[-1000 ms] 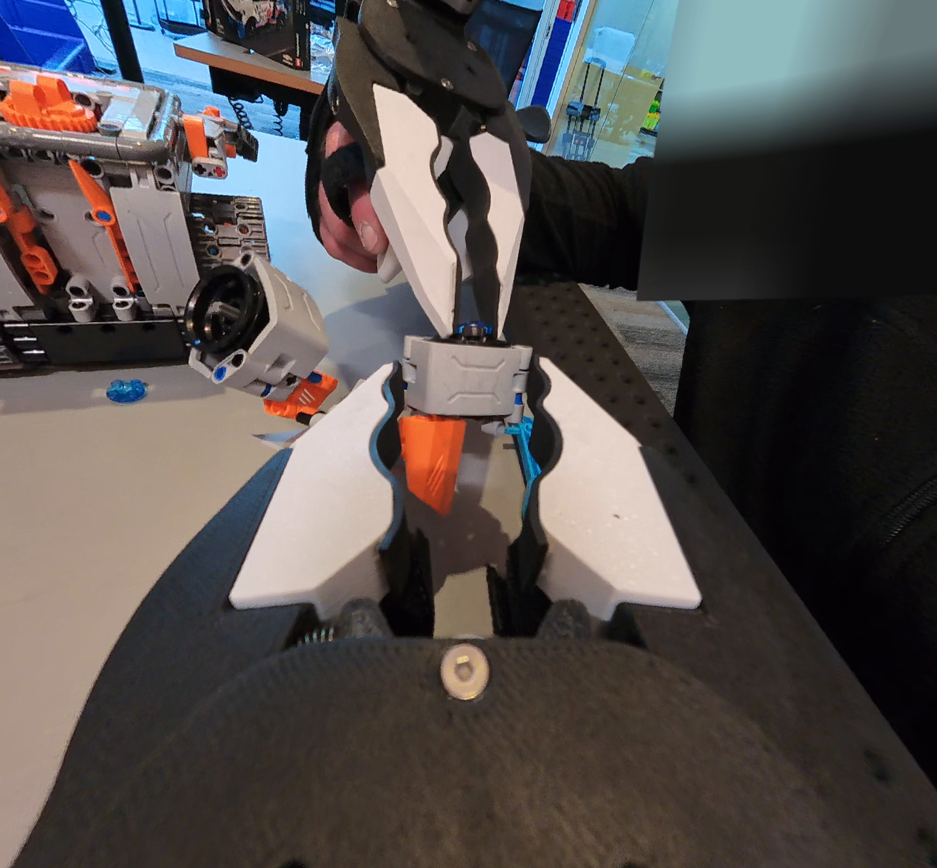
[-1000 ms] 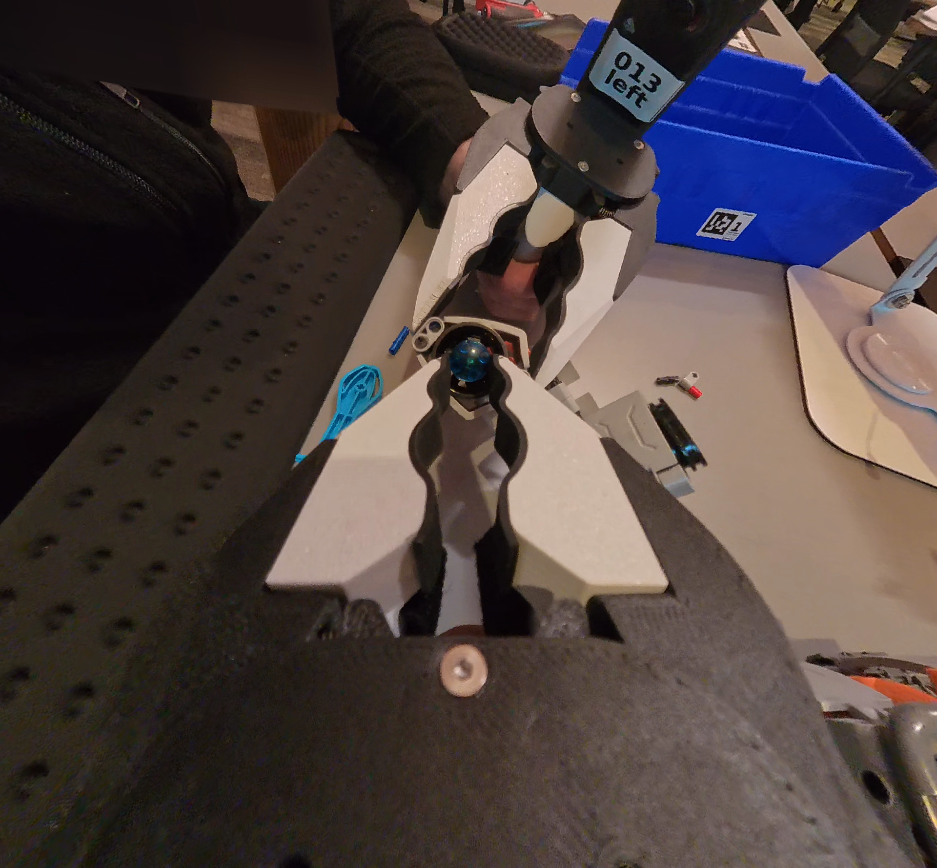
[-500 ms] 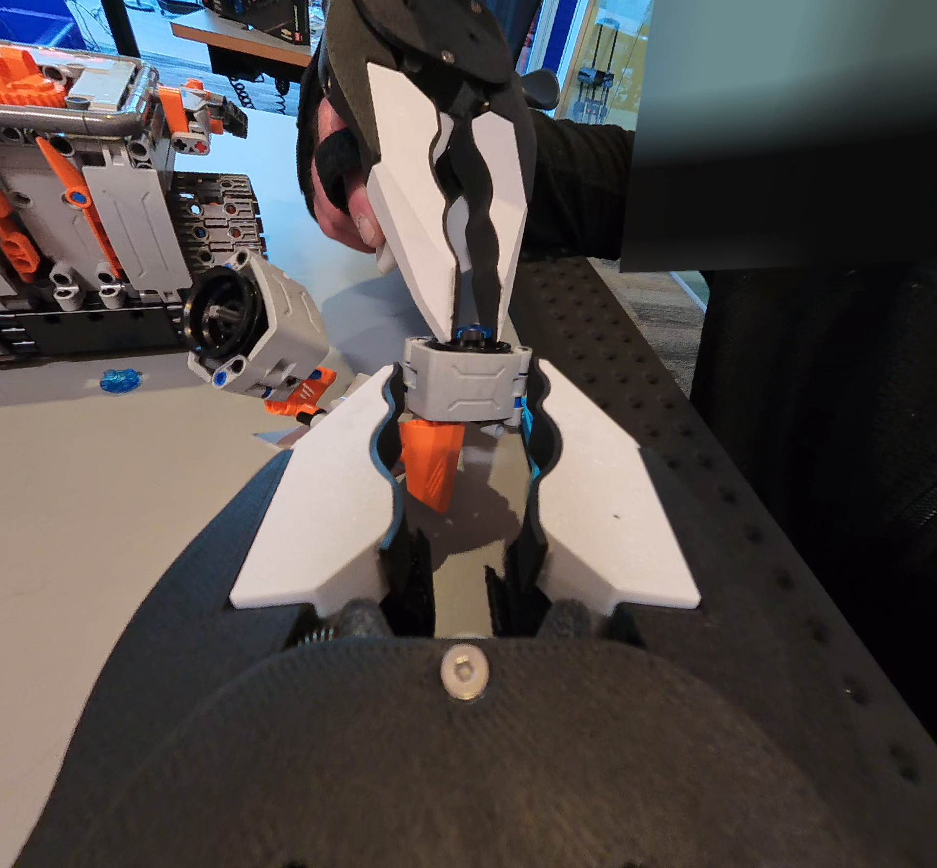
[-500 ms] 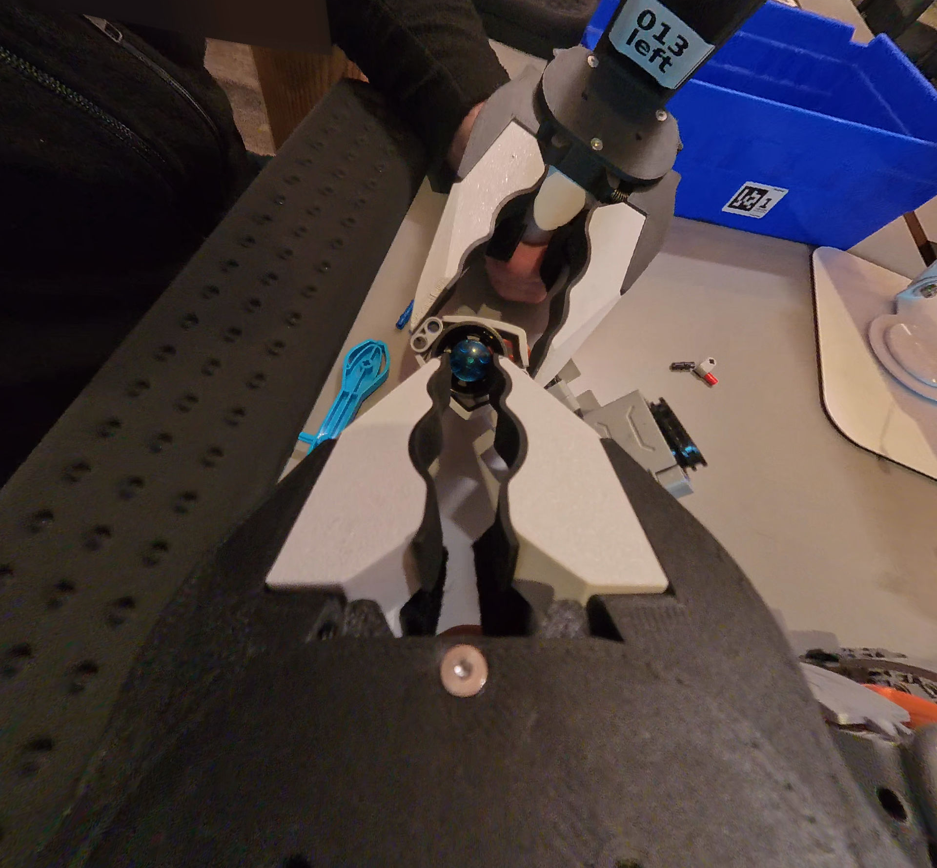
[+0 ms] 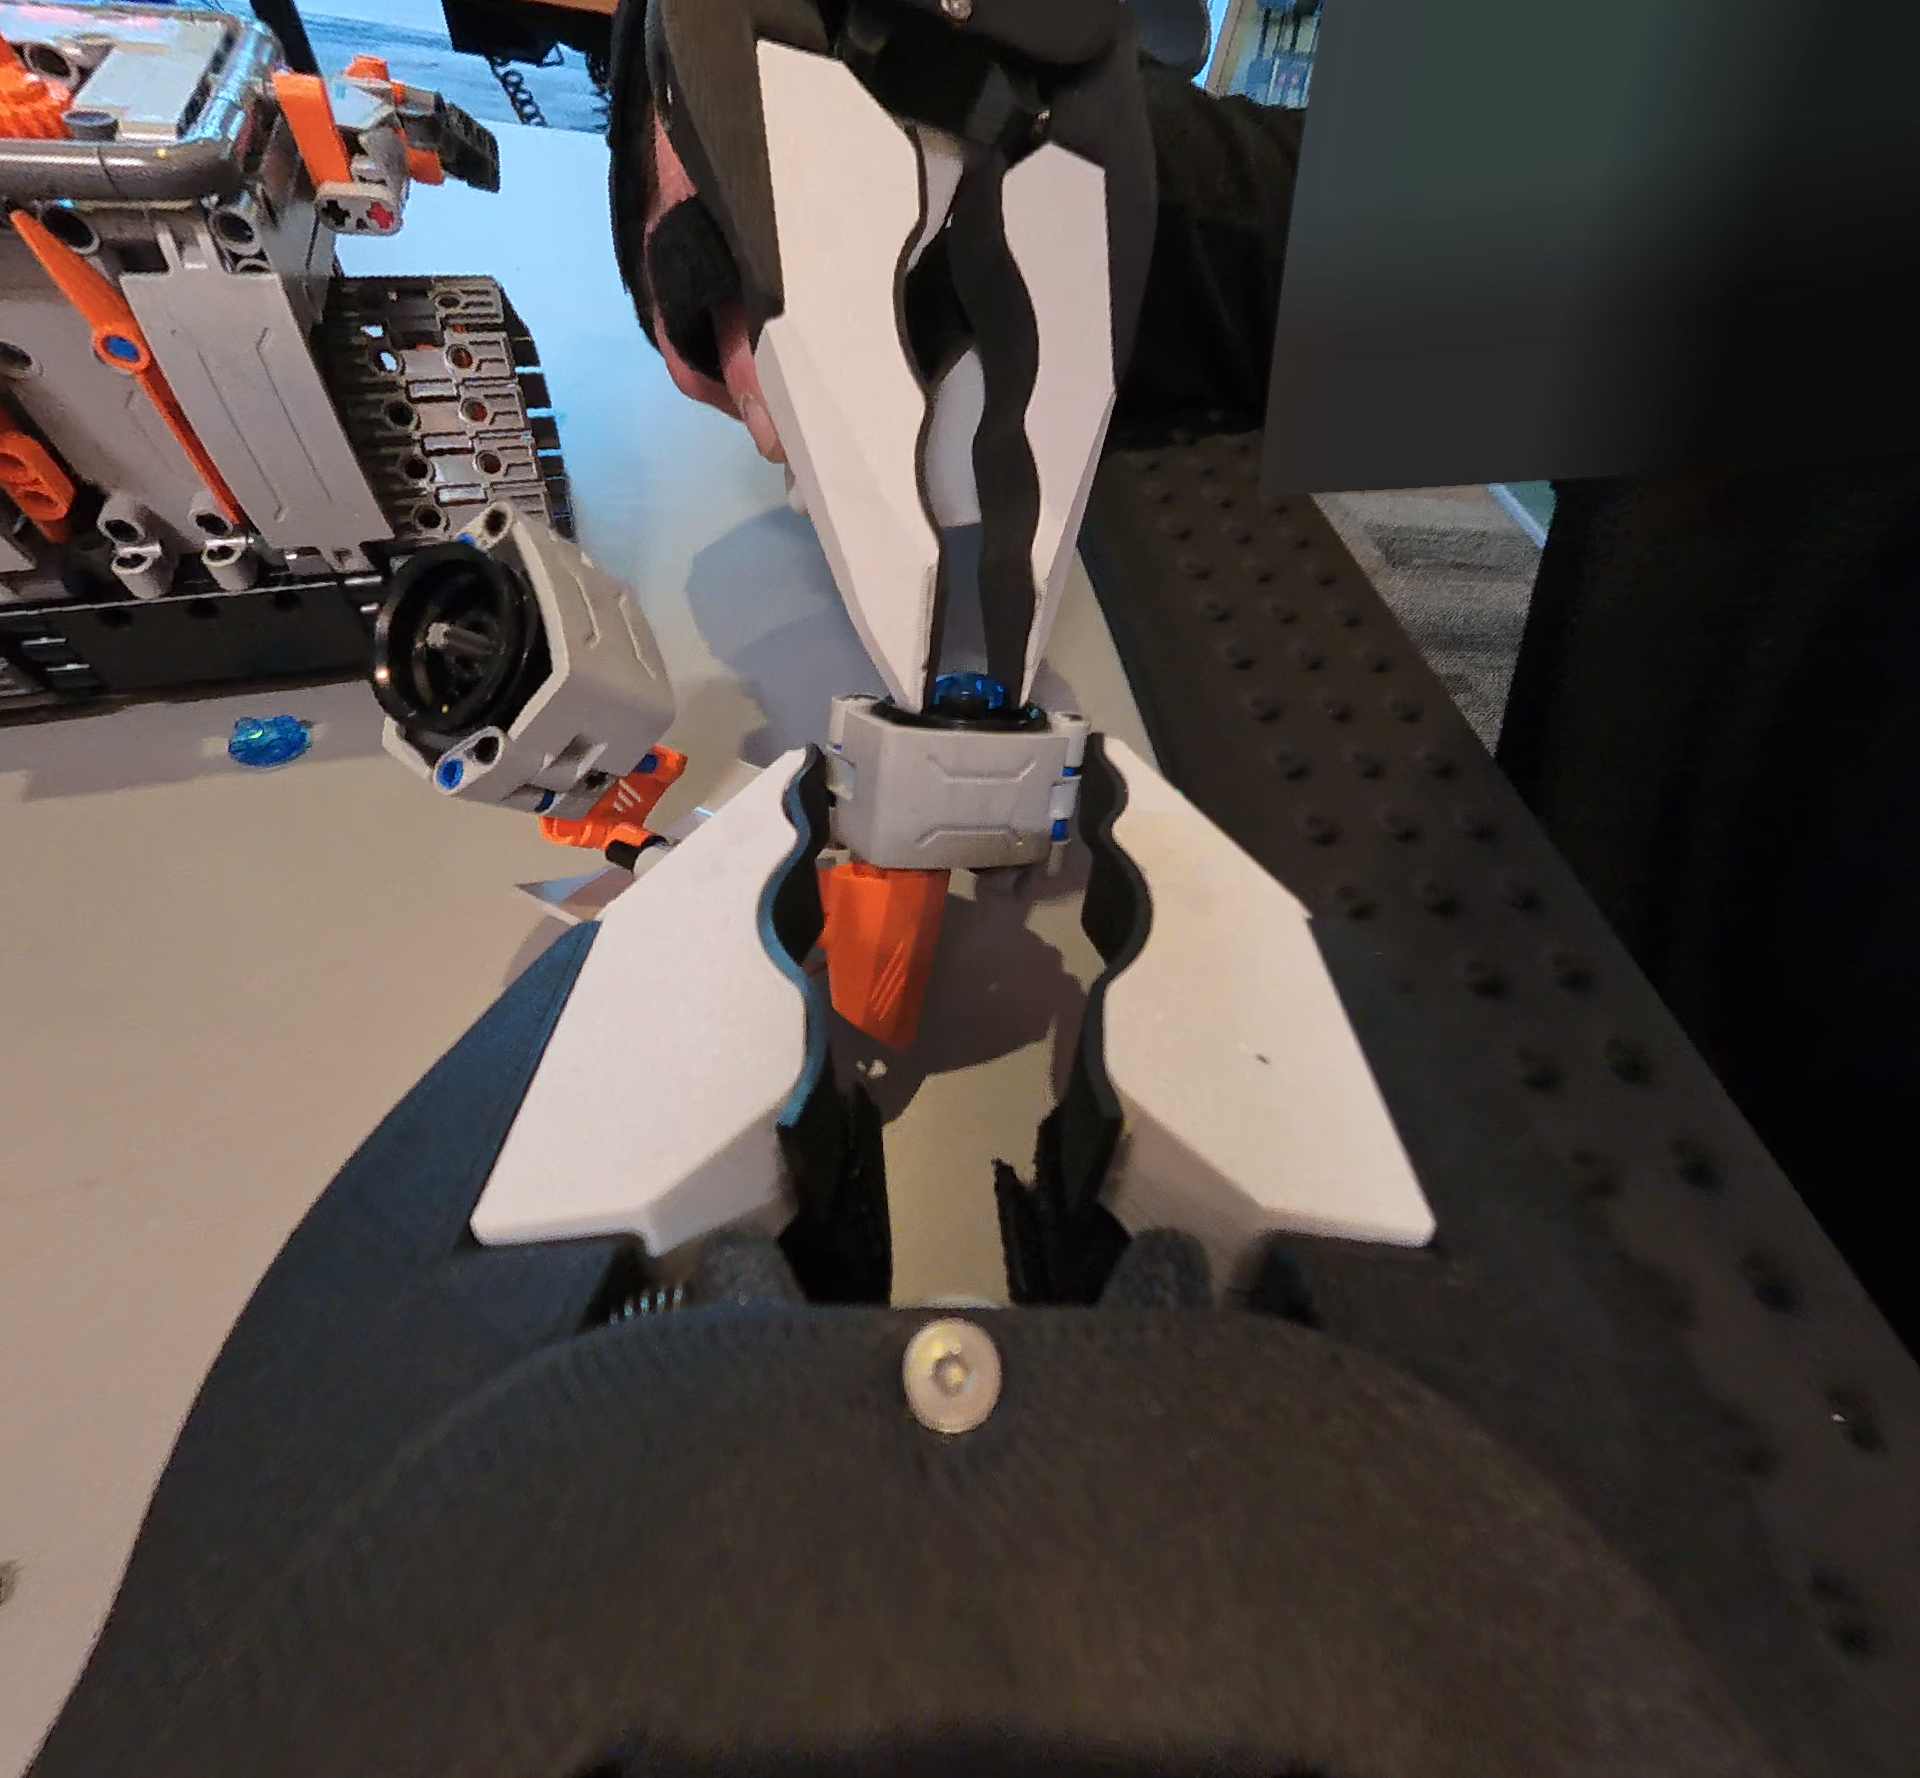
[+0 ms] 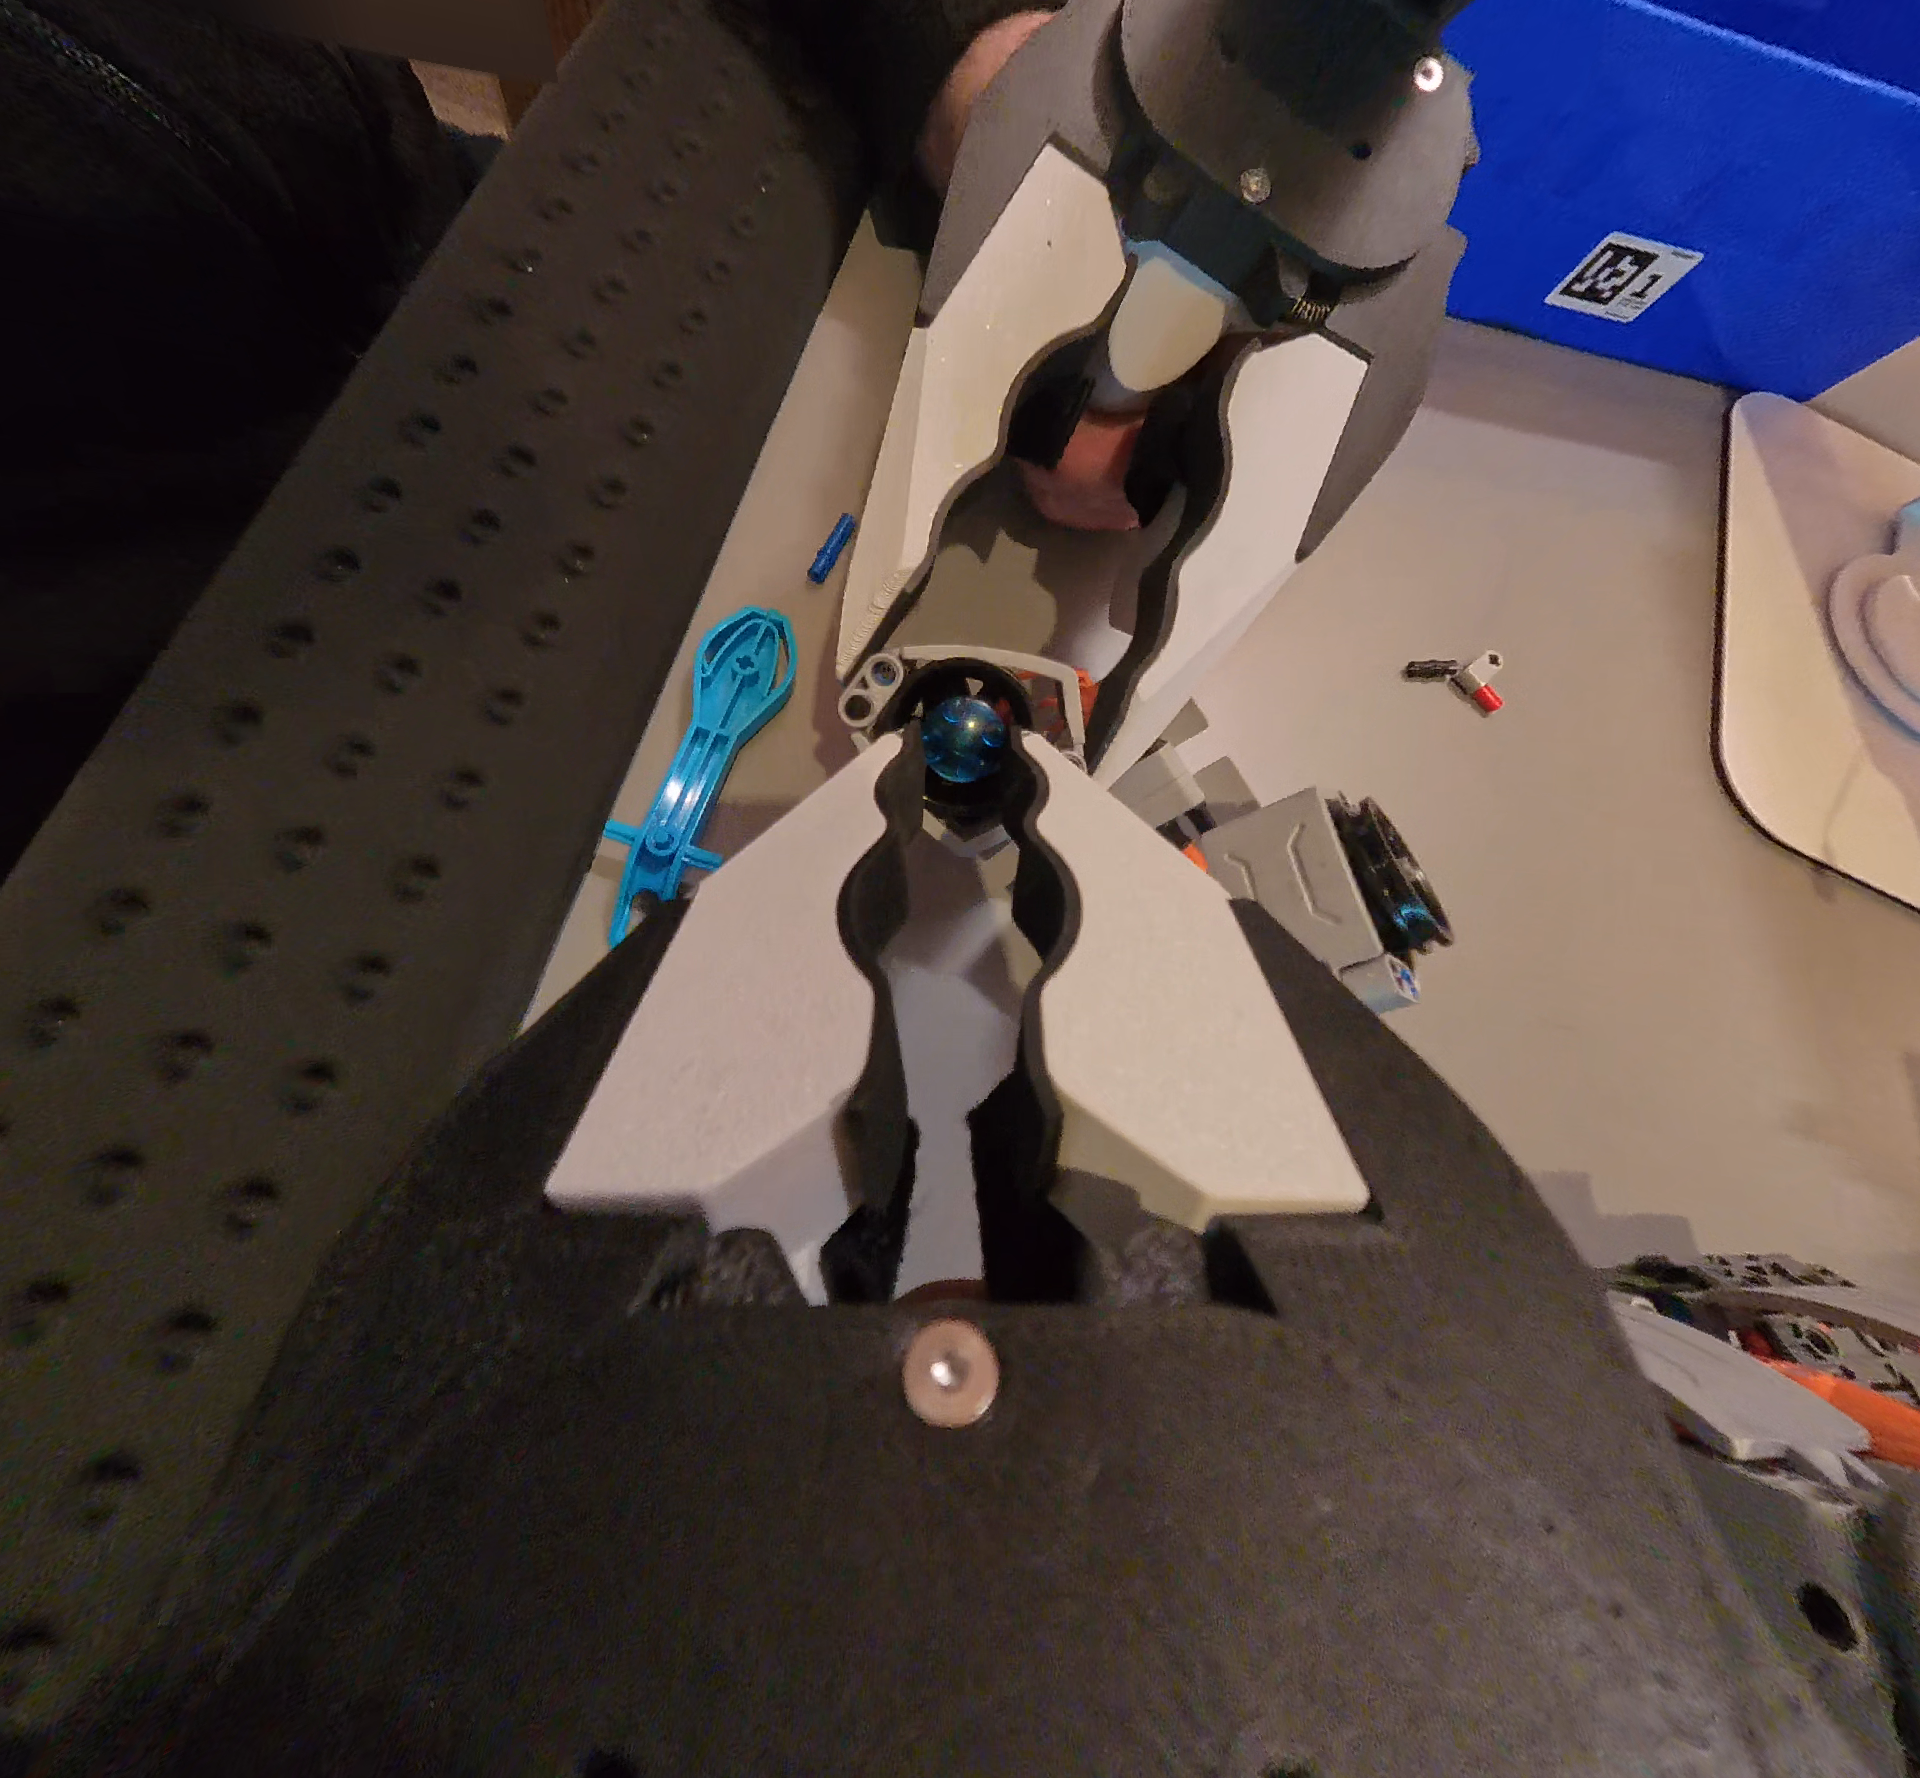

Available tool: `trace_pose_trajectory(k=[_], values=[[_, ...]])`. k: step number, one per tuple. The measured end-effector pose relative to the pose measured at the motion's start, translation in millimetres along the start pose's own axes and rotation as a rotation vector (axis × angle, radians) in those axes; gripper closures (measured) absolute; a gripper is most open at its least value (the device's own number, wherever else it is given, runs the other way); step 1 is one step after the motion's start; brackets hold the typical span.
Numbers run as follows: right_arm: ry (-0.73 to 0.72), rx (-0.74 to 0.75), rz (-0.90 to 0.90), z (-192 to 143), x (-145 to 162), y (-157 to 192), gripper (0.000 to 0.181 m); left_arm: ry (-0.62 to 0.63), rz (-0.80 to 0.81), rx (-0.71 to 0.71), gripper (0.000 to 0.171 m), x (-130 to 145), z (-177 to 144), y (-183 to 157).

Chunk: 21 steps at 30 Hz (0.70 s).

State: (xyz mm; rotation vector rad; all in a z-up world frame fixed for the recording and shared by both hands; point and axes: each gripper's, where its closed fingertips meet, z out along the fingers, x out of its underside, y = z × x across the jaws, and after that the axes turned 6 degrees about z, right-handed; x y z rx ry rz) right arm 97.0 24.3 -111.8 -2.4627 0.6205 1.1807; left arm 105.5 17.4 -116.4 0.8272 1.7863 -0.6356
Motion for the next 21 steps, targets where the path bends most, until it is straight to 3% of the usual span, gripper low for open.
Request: trace_pose_trajectory(k=[21], values=[[-0.072, 0.049, 0.078, -4, -3, -17, 0.164, -0.005, -0.014, -0.047, 0.124, -2, -1, 14]])
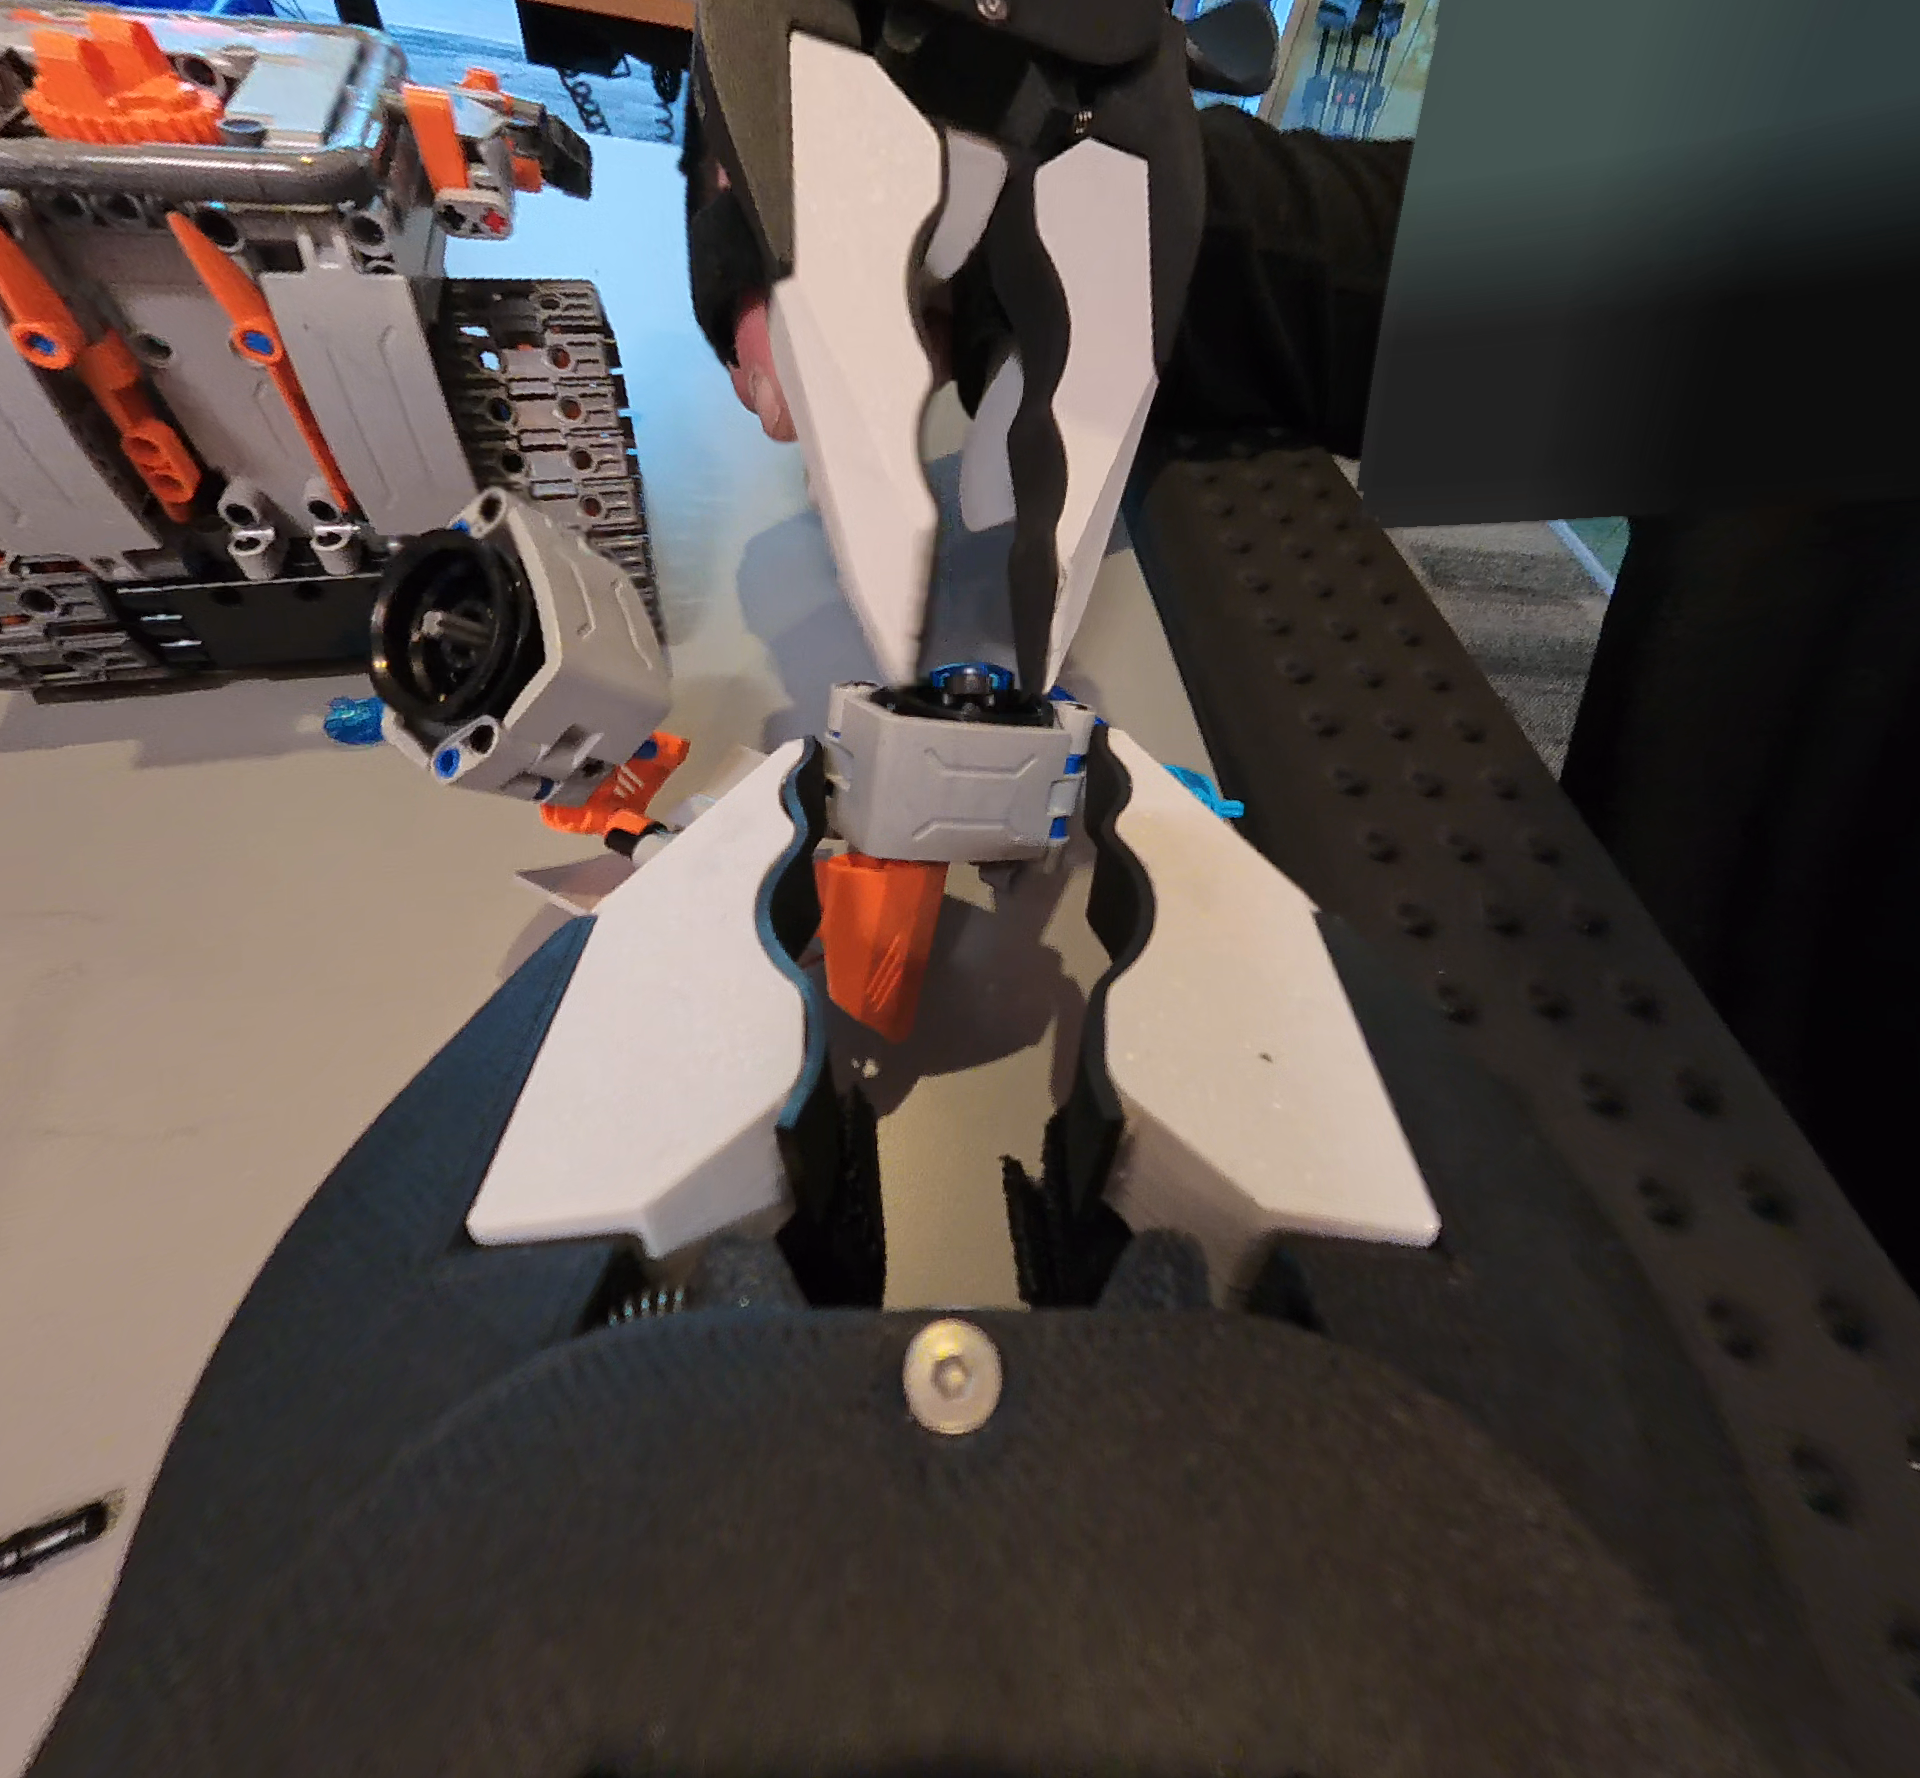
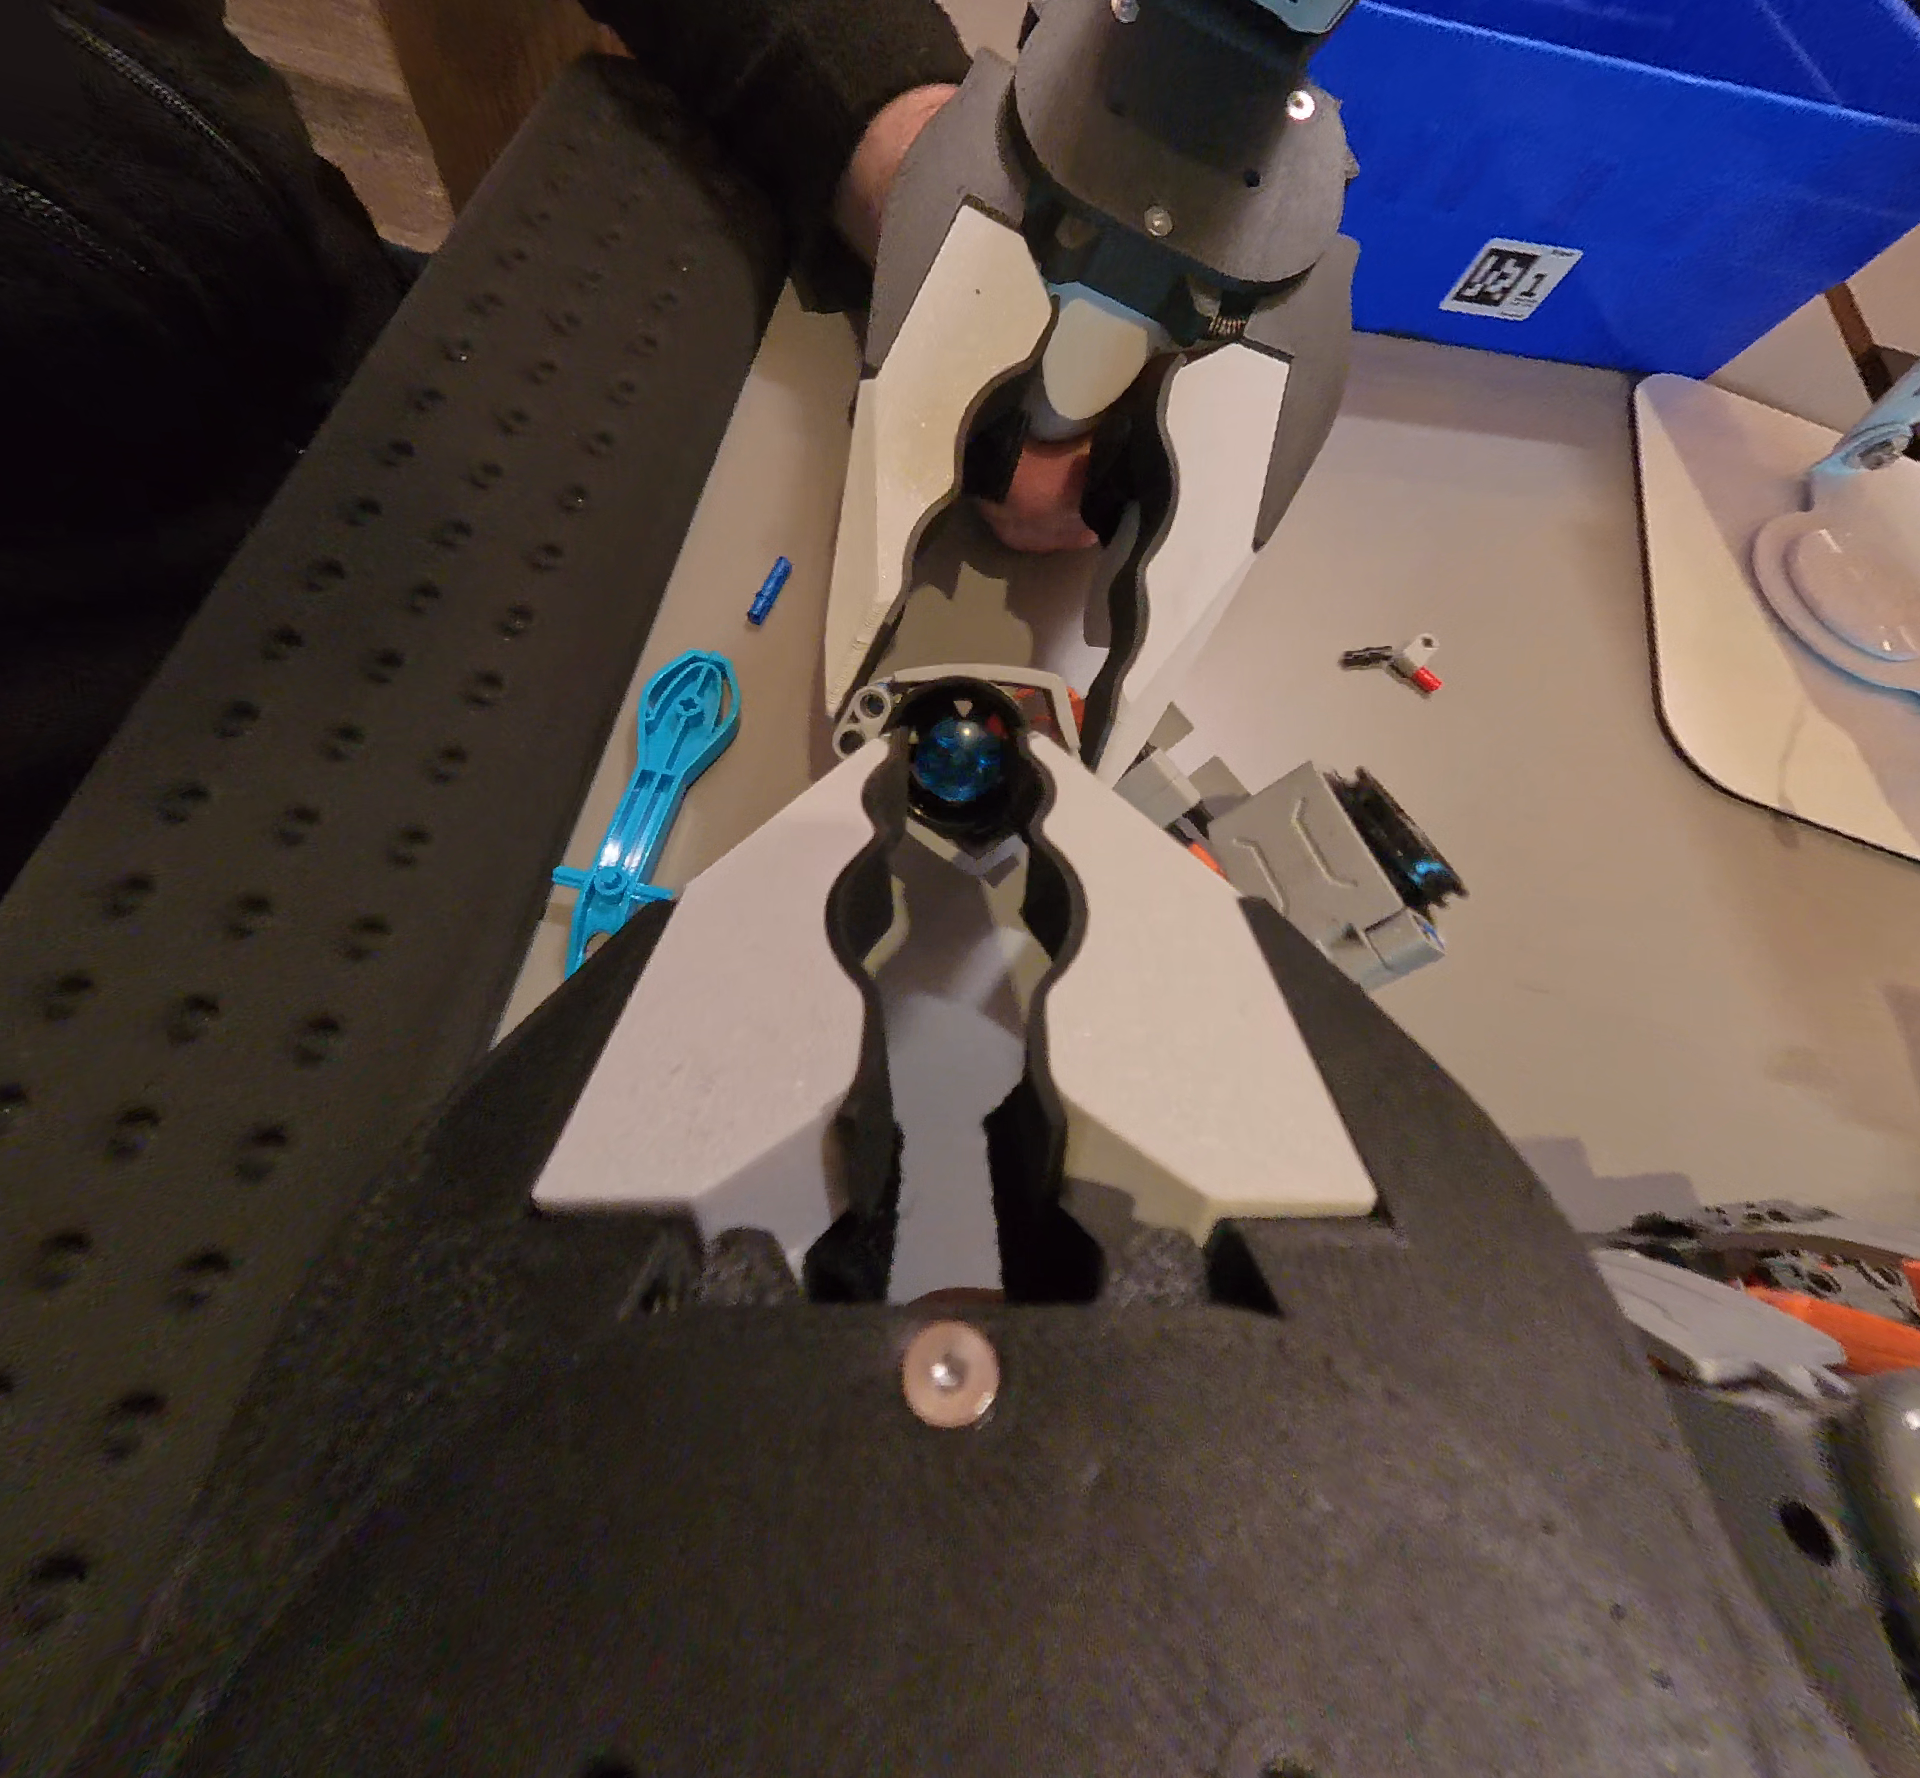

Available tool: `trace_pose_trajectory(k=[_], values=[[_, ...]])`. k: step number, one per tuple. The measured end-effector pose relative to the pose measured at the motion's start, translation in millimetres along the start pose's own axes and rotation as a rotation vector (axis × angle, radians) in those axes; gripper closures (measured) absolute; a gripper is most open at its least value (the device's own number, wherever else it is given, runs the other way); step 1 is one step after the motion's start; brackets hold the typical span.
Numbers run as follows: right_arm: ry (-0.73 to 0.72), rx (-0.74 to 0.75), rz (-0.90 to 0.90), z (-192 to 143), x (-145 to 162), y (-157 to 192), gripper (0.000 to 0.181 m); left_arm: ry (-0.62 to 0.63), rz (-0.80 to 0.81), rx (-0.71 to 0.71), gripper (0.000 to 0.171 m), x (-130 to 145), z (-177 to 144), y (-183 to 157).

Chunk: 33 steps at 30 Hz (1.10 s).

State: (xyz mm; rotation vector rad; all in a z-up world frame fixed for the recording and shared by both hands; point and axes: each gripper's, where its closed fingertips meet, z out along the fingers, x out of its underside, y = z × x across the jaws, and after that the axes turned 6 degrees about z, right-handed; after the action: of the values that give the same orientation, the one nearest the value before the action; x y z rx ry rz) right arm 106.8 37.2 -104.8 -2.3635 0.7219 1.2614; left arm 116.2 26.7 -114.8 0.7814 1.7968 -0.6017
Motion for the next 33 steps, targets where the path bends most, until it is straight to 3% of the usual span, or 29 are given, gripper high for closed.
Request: trace_pose_trajectory(k=[9, 12, 17, 22, 33], values=[[-0.044, 0.094, -0.012, -12, -10, -10, 0.144, -0.093, -0.101, -0.01, 0.124, -11, -13, 11], [0.014, 0.257, -0.133, -11, -9, -19, 0.129, -0.176, -0.184, -0.014, 0.124, -22, -23, 19], [0.094, 0.512, -0.305, 4, -14, -38, 0.121, -0.261, -0.293, -0.02, 0.124, -31, -31, 31], [0.104, 0.685, -0.368, 4, -25, -51, 0.136, -0.311, -0.331, -0.042, 0.125, -38, -37, 38], [0.174, 0.745, -0.394, 1, -22, -54, 0.141, -0.301, -0.329, -0.072, 0.124, -37, -34, 39]])
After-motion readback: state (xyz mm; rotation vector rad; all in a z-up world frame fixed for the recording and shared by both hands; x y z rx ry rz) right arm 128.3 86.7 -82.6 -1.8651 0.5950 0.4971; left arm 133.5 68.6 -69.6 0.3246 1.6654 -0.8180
